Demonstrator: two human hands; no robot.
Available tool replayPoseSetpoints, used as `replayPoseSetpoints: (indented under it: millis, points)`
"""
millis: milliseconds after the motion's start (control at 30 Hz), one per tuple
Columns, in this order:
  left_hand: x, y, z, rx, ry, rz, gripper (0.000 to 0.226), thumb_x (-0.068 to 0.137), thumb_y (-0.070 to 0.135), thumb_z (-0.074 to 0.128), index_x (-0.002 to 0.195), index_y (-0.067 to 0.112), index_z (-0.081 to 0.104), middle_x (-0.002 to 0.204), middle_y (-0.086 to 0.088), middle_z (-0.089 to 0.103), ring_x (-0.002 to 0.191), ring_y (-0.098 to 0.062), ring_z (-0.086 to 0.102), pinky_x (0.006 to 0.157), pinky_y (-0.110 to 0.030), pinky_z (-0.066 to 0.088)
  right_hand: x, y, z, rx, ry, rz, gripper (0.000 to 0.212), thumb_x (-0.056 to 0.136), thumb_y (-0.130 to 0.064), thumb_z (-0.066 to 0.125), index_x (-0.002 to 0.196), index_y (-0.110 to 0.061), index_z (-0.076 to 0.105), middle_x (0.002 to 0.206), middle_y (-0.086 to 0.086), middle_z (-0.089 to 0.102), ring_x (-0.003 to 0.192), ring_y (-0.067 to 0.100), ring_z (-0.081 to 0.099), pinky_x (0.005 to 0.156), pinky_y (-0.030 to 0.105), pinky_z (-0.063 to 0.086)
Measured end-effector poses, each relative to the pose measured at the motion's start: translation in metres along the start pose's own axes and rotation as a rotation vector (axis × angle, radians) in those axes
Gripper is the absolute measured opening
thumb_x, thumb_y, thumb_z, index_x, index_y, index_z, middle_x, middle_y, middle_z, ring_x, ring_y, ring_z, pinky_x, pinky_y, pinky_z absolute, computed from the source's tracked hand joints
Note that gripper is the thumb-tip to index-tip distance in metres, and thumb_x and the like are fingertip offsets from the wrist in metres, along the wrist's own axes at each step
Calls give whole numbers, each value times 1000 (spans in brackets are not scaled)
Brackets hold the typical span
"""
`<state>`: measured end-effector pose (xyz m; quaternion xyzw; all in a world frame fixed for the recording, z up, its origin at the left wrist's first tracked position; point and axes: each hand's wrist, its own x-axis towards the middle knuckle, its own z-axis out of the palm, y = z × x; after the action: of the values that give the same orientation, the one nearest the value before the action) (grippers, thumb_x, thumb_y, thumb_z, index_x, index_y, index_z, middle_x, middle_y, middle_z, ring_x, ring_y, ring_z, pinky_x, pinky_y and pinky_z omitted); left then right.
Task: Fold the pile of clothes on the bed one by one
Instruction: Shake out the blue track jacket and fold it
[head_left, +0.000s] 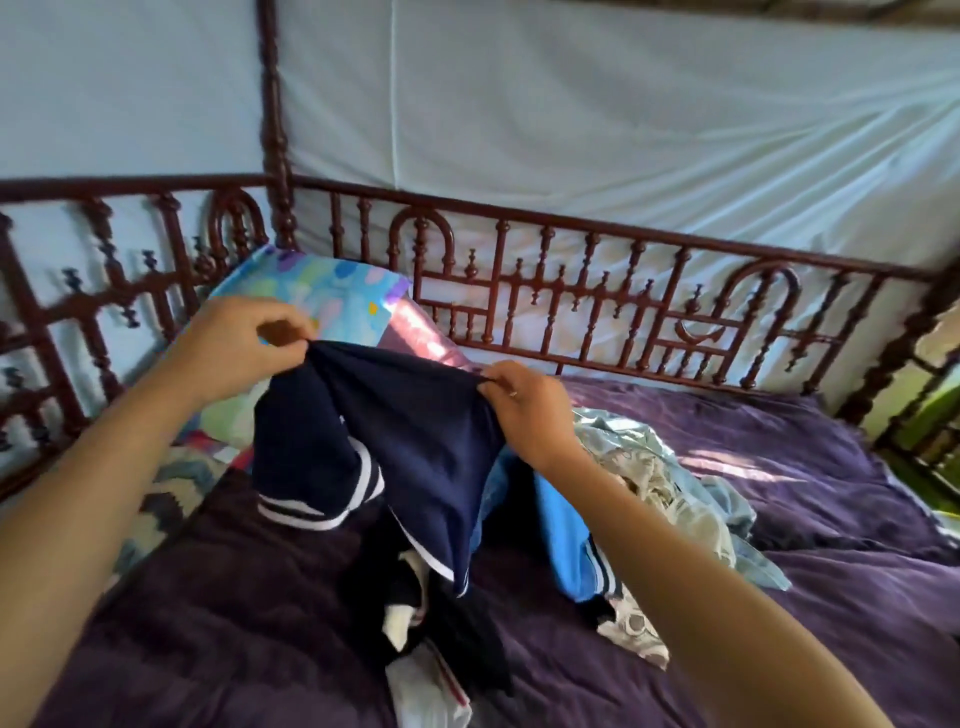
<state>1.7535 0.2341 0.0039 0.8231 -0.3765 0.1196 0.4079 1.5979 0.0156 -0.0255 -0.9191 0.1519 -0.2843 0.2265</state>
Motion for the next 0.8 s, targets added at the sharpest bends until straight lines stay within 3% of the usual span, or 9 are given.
replayPoseSetpoints:
  millis: [100, 233, 333, 400, 467, 633, 700, 800]
  points:
    - [15, -7, -23, -1, 219, -22, 14, 80, -5, 64, 88, 6, 68, 57, 47, 51, 59, 23, 50, 63, 5, 33, 27, -46, -12, 162, 96, -122, 18, 91, -13, 56, 100, -3, 67, 94, 14, 68, 88, 30, 61, 80, 37, 46]
    - [22, -18, -27, -21, 327, -29, 17, 81, -4, 64, 95, 3, 69, 59, 47, 51, 61, 25, 50, 67, 6, 34, 62, -78, -23, 301, 149, -156, 14, 93, -12, 52, 92, -2, 63, 67, -9, 51, 61, 5, 46, 66, 27, 43]
    - [19, -30, -8, -10, 314, -58, 14, 80, -5, 64, 92, 1, 70, 73, 21, 66, 65, 18, 54, 68, 4, 33, 76, -64, -3, 305, 73, -59, 10, 94, -11, 51, 86, -10, 57, 65, -9, 48, 60, 6, 44, 61, 25, 40]
    - [10, -44, 16, 17, 258, -118, 14, 80, -6, 65, 93, -2, 70, 87, -8, 69, 72, -2, 57, 66, 0, 33, 73, -37, 25, 274, 6, 43, 9, 93, -12, 52, 86, -8, 58, 71, -1, 53, 67, 16, 49, 65, 27, 36]
    - [-4, -60, 50, 30, 149, -207, 13, 79, -6, 65, 90, -2, 71, 90, -14, 69, 79, -20, 59, 68, -12, 36, 61, -1, 54, 204, -68, 157, 14, 92, -12, 53, 90, -1, 61, 82, 11, 59, 80, 26, 54, 68, 28, 34]
    - [-52, -79, 135, 34, -226, -320, 8, 77, -1, 64, 80, 2, 71, 79, -11, 69, 82, -24, 65, 67, -25, 39, 21, 79, 82, 112, -121, 412, 16, 92, -12, 52, 94, -1, 63, 103, 21, 65, 101, 34, 58, 78, 33, 40]
    - [-68, -77, 160, 18, -297, -353, 8, 78, 4, 63, 81, 6, 71, 84, -10, 71, 86, -24, 66, 73, -29, 45, 20, 106, 68, 120, -33, 516, 19, 93, -12, 52, 98, 1, 65, 98, 20, 64, 96, 32, 58, 77, 33, 40]
    - [-86, -71, 189, 44, -432, -382, 11, 84, 10, 58, 81, 16, 68, 89, -4, 69, 91, -20, 64, 77, -27, 45, 24, 141, 25, 103, 132, 593, 22, 91, -9, 50, 69, -6, 56, 70, 12, 52, 70, 22, 48, 61, 32, 31]
